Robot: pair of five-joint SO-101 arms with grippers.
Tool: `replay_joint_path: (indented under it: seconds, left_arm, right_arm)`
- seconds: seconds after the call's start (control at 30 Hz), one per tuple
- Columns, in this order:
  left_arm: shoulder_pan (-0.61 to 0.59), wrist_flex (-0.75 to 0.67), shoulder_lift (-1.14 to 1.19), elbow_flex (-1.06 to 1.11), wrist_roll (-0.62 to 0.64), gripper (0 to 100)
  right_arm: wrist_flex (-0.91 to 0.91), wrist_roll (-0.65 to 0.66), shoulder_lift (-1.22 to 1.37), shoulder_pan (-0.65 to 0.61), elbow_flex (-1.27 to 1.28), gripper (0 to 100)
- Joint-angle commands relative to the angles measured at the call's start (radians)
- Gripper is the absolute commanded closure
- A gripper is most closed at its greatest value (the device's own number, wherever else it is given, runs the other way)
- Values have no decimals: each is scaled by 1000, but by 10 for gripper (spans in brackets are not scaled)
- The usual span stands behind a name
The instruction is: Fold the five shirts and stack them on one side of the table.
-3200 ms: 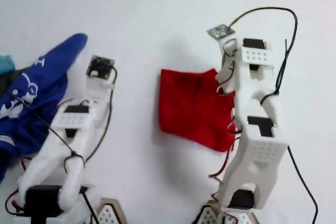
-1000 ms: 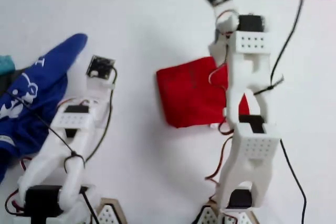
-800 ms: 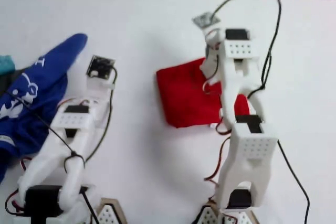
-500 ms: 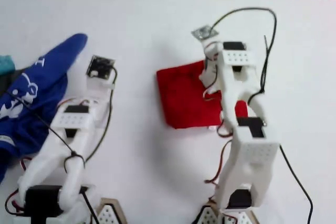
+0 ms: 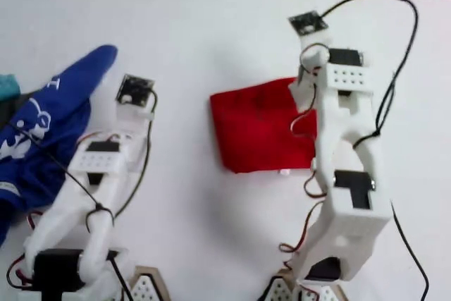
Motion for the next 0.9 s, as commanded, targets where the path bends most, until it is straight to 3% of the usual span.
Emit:
replay_joint_path:
  seconds: [0.0,0.53,0.8,0.87]
  left_arm:
    - [-3,-18,-35,-2,8,974]
    - [-3,-18,-35,-2,8,974]
    - [-3,-18,-35,-2,8,974]
    - [-3,-18,-35,-2,8,974]
  right_arm:
    - [-18,-63,56,36,-48,648]
    - [143,-75,397,38,-279,655]
    - [265,-80,487,1,-402,957]
    - [283,-78,507,1,-433,979]
